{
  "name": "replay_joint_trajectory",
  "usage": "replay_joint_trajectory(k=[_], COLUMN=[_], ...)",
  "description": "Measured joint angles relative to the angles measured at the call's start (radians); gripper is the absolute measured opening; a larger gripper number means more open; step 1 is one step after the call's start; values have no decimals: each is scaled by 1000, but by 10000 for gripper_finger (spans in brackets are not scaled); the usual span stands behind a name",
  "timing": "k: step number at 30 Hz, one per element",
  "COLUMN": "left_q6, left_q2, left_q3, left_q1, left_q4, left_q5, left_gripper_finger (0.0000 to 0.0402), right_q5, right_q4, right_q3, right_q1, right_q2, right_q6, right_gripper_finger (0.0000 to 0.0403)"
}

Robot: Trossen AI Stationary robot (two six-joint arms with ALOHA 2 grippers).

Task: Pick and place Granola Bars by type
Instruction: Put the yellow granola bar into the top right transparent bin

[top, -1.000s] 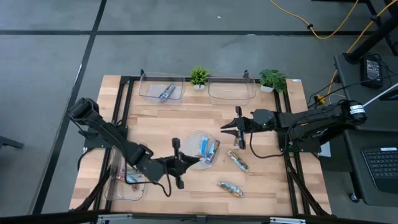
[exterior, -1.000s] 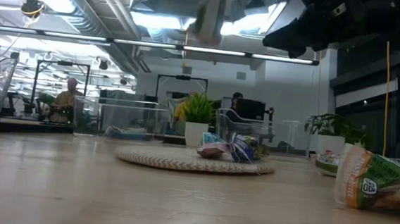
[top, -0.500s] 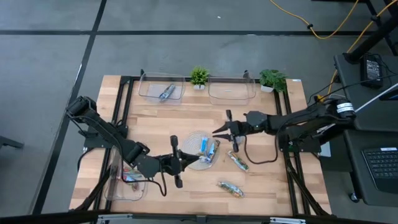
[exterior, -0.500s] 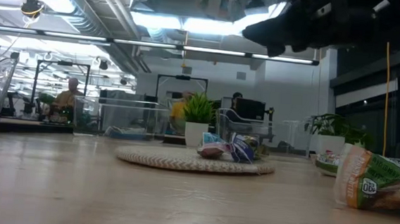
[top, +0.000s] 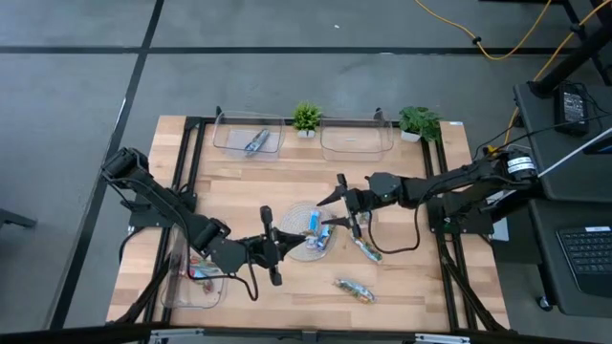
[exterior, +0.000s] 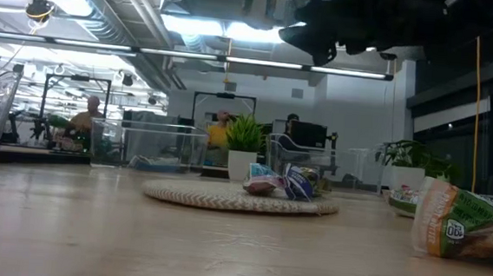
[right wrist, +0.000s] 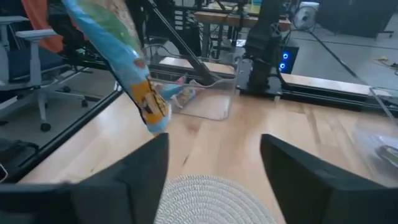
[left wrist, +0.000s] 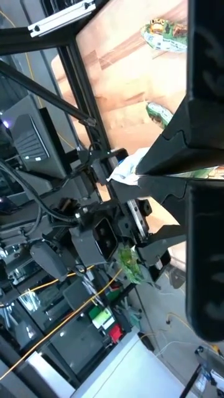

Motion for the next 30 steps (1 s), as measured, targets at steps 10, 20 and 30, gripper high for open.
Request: replay_joint_trajectory(k=[10,20,30], left_q6=[26,86,86], left_q2=[1,1,1], left_q3=[0,0,0], left_q1=[3,17,17], left_q4=[8,81,81], left_q5=[-10,-13,-5], left_gripper_finger=[2,1,1], right_q5=[-61,-61,-61], right_q4=[3,1,2], right_q3=[45,118,209], right_q1=[47,60,60], right_q2=[21,109,189], right_q6=[0,-5,-4], right_gripper_finger=[303,301,300])
